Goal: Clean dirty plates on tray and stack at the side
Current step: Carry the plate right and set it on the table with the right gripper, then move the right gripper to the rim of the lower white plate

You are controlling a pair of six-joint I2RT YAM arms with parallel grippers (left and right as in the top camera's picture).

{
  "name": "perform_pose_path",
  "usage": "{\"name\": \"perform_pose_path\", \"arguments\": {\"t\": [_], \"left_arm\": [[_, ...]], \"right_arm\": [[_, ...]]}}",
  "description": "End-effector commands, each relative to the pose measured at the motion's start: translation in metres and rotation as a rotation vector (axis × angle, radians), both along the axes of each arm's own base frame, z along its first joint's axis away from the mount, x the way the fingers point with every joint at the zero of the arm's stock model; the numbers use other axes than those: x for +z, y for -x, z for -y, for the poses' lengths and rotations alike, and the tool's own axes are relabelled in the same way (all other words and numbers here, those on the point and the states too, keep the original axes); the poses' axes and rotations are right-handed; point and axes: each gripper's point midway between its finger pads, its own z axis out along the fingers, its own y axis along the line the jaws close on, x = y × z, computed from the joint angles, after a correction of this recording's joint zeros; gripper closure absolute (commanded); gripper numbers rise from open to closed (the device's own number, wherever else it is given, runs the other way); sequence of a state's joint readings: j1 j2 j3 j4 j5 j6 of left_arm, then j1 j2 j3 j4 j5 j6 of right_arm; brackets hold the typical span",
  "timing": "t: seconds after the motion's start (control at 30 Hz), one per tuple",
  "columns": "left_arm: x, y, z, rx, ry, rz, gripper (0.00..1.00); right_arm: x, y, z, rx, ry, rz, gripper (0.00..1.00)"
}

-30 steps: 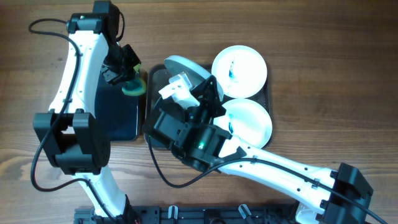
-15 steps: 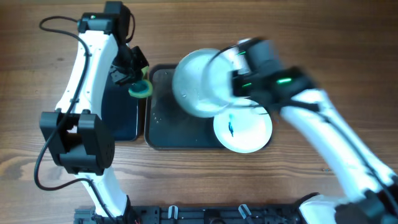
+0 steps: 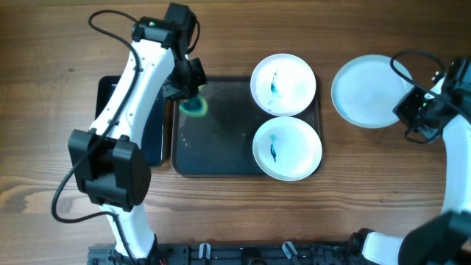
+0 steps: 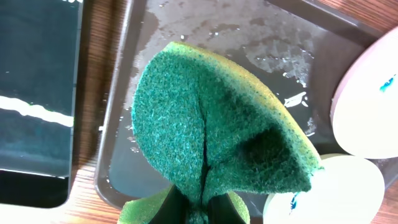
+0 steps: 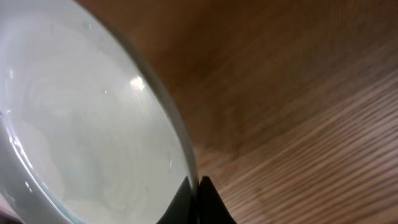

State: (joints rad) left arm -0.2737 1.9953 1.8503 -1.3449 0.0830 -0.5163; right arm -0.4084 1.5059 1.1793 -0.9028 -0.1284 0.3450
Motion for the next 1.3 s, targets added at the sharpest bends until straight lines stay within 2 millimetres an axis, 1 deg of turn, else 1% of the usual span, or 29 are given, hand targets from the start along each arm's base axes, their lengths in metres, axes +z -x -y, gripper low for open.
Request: {"name": "perform_pose_path", "arguments": {"t": [0.0, 0.13, 0.27, 0.3, 0.33, 0.37, 0.43, 0.47, 0.57, 0.6, 0.67, 0.7, 0.73, 0.77, 0.83, 0.87, 0.97, 1.03, 1.1, 1.17, 1.27], "left_arm": [[0.012, -0.002, 0.007, -0.028, 0.005, 0.041, 0.96], [0.012, -0.002, 0.008, -0.031, 0.005, 0.041, 0.96], [0.012, -0.001, 0.009, -0.032, 0.008, 0.040, 0.96], [0.012, -0.001, 0.010, -0.032, 0.014, 0.039, 0.96], [0.012, -0.001, 0.012, -0.033, 0.027, 0.037, 0.96], [0.012, -0.002, 0.013, -0.034, 0.029, 0.040, 0.96], [0.012, -0.003, 0.013, -0.034, 0.030, 0.045, 0.96], [0.013, -0.004, 0.013, -0.034, 0.031, 0.048, 0.96], [0.013, -0.005, 0.014, -0.034, 0.032, 0.053, 0.96], [0.013, -0.005, 0.013, -0.034, 0.032, 0.053, 0.96], [0.013, -0.005, 0.013, -0.034, 0.032, 0.053, 0.96], [0.013, -0.005, 0.013, -0.034, 0.032, 0.053, 0.96], [0.013, -0.005, 0.013, -0.034, 0.032, 0.053, 0.96], [0.013, -0.005, 0.013, -0.034, 0.032, 0.053, 0.96], [0.013, -0.005, 0.013, -0.034, 0.032, 0.054, 0.96], [0.013, -0.005, 0.013, -0.034, 0.032, 0.054, 0.96], [0.013, -0.005, 0.013, -0.034, 0.032, 0.054, 0.96], [0.013, -0.005, 0.013, -0.034, 0.031, 0.054, 0.96], [0.012, -0.005, 0.012, -0.034, 0.024, 0.052, 0.96], [0.012, -0.004, 0.009, -0.032, 0.006, 0.050, 0.96], [0.012, -0.004, 0.009, -0.032, 0.007, 0.050, 0.96]], "right_arm": [[-0.039, 0.003, -0.001, 0.024, -0.026, -0.077, 0.96], [-0.072, 0.002, 0.000, 0.005, -0.050, -0.118, 0.96], [-0.106, 0.018, -0.003, -0.005, -0.061, -0.203, 0.96], [-0.110, 0.020, -0.004, -0.005, -0.067, -0.213, 0.95], [-0.112, 0.022, -0.006, 0.000, -0.074, -0.223, 0.85], [-0.111, 0.023, -0.007, 0.012, -0.079, -0.223, 0.80], [-0.106, 0.018, -0.013, 0.061, -0.106, -0.196, 0.74], [-0.100, 0.015, -0.016, 0.072, -0.123, -0.183, 0.72], [-0.077, 0.009, -0.026, 0.114, -0.156, -0.155, 0.71], [-0.062, 0.006, -0.038, 0.171, -0.198, -0.128, 0.71], [-0.040, 0.010, -0.072, 0.285, -0.304, -0.091, 0.71], [-0.036, 0.013, -0.085, 0.330, -0.332, -0.091, 0.71], [-0.034, 0.022, -0.103, 0.397, -0.360, -0.121, 0.71], [-0.036, 0.031, -0.117, 0.462, -0.365, -0.154, 0.71], [-0.043, 0.042, -0.134, 0.530, -0.364, -0.200, 0.71], [-0.050, 0.048, -0.142, 0.566, -0.337, -0.234, 0.71], [-0.067, 0.059, -0.147, 0.564, -0.246, -0.318, 0.71], [-0.077, 0.065, -0.155, 0.585, -0.222, -0.335, 0.71], [-0.090, 0.070, -0.150, 0.549, -0.146, -0.372, 0.71], [-0.100, 0.068, -0.153, 0.576, -0.110, -0.352, 0.71], [-0.102, 0.058, -0.161, 0.621, -0.090, -0.304, 0.71]]}}
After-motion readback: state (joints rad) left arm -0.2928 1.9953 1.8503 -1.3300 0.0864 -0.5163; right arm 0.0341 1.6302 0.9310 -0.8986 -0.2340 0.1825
